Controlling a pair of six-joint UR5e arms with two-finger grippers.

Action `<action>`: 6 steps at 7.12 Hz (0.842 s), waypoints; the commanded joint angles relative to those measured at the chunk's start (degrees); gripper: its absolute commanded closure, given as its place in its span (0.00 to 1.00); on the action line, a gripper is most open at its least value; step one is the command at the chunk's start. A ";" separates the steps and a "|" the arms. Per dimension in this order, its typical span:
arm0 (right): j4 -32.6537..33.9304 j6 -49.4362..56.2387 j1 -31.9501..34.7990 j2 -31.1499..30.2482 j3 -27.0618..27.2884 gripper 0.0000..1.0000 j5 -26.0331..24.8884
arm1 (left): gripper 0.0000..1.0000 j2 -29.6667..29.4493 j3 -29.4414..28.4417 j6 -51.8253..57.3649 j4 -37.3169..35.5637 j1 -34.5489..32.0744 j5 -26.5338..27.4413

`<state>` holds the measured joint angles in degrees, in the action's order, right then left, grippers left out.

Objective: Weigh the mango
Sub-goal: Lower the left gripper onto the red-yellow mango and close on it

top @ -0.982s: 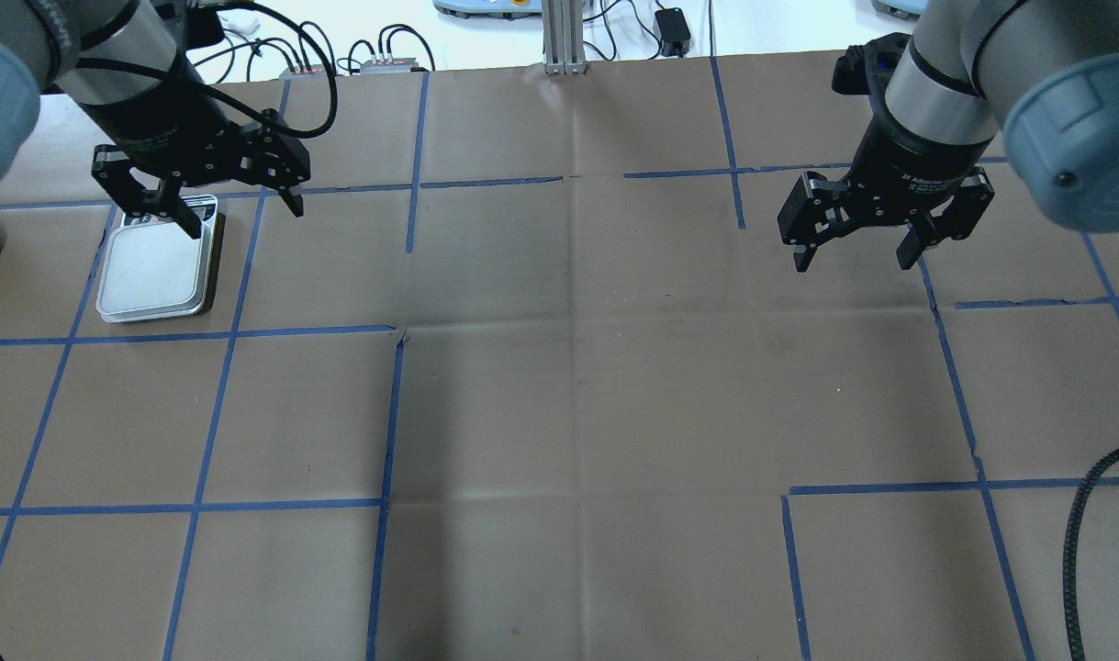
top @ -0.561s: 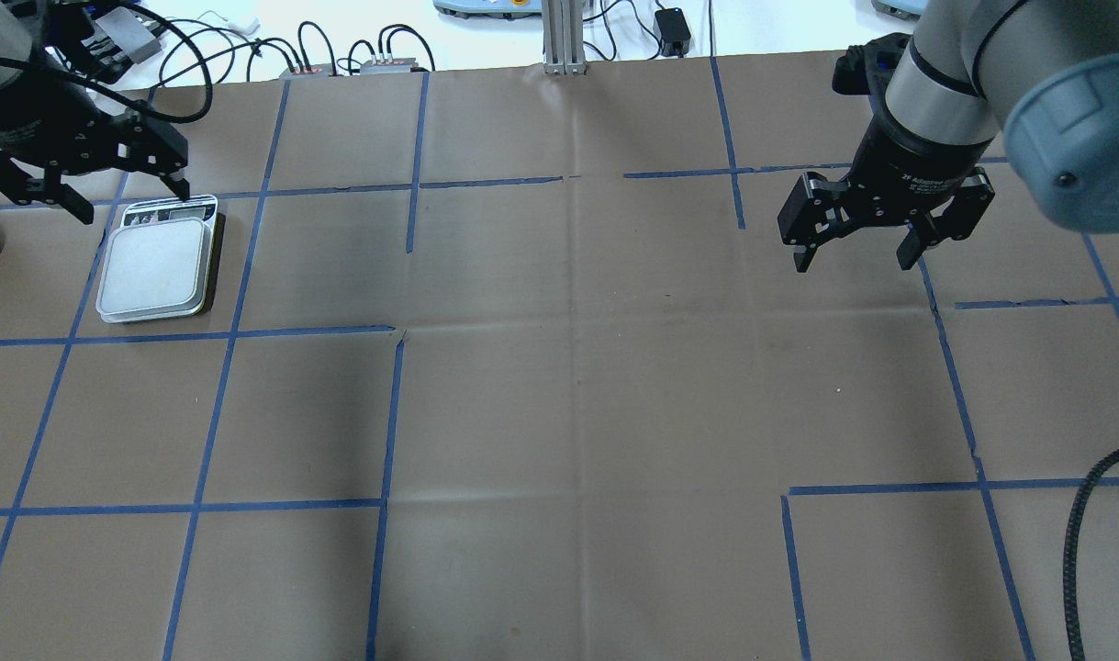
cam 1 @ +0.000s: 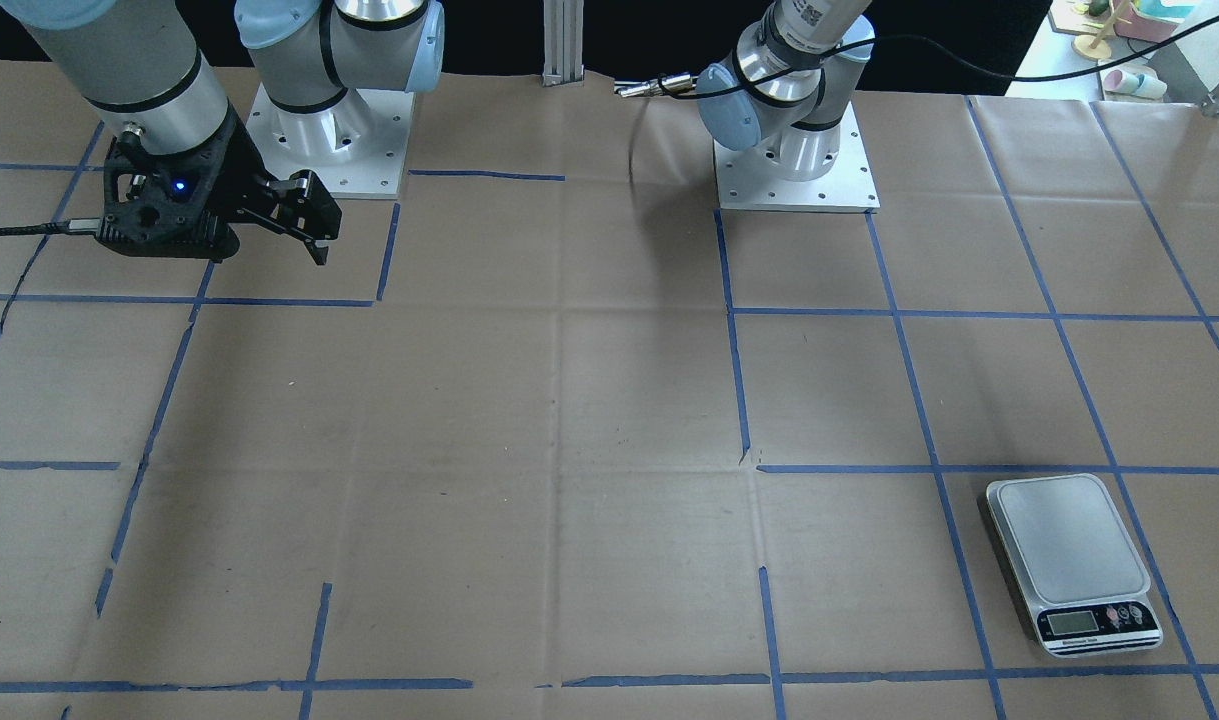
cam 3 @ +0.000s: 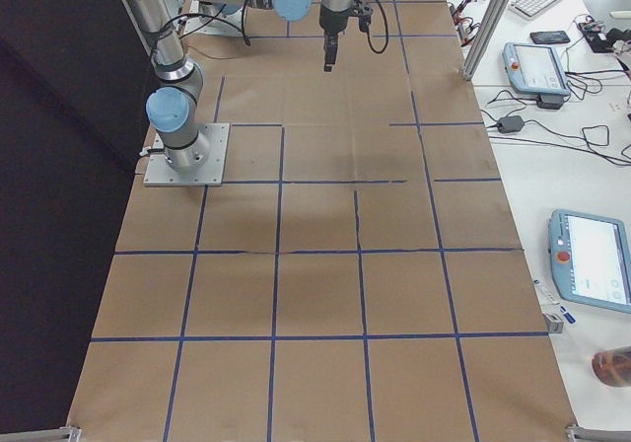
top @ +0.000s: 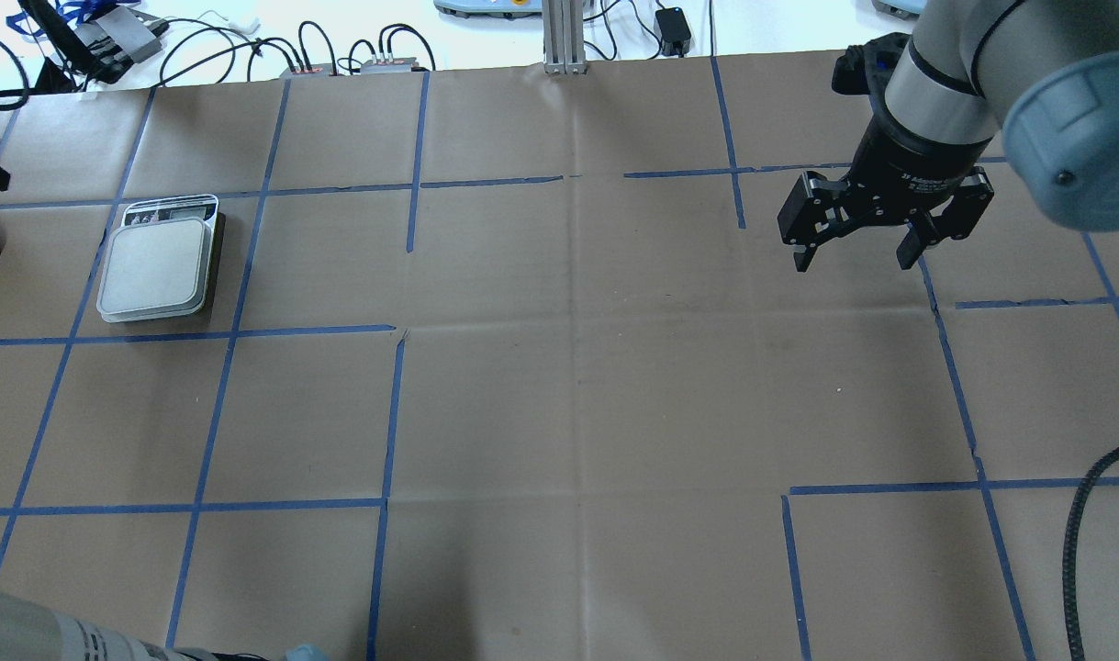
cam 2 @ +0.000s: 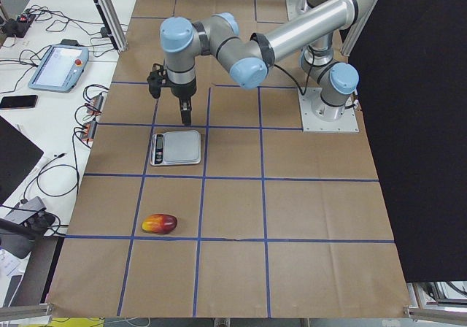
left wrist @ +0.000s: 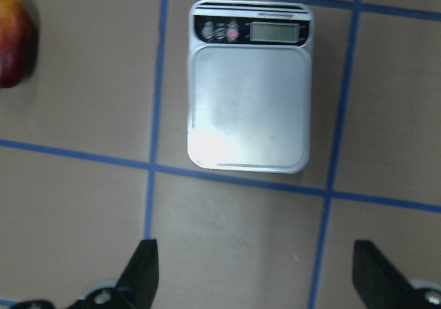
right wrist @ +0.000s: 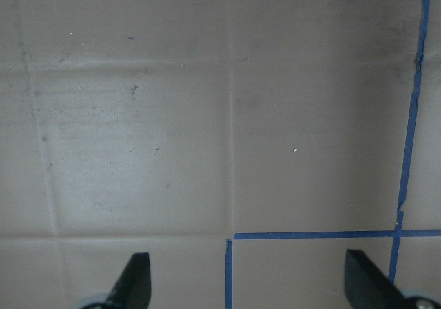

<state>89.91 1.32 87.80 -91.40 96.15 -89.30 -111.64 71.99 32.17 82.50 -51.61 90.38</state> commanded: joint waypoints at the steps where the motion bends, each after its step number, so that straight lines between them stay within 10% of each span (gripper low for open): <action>1: 0.00 0.00 0.00 0.00 0.00 0.00 0.00 | 0.00 -11.79 -13.22 10.33 0.11 6.94 -0.21; 6: 0.00 0.00 0.00 0.00 0.00 0.00 0.00 | 0.00 -34.07 -30.59 16.08 -1.11 10.92 -3.44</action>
<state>89.91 1.32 87.80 -91.40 96.15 -89.29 -142.26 43.32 48.30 82.15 -40.76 88.81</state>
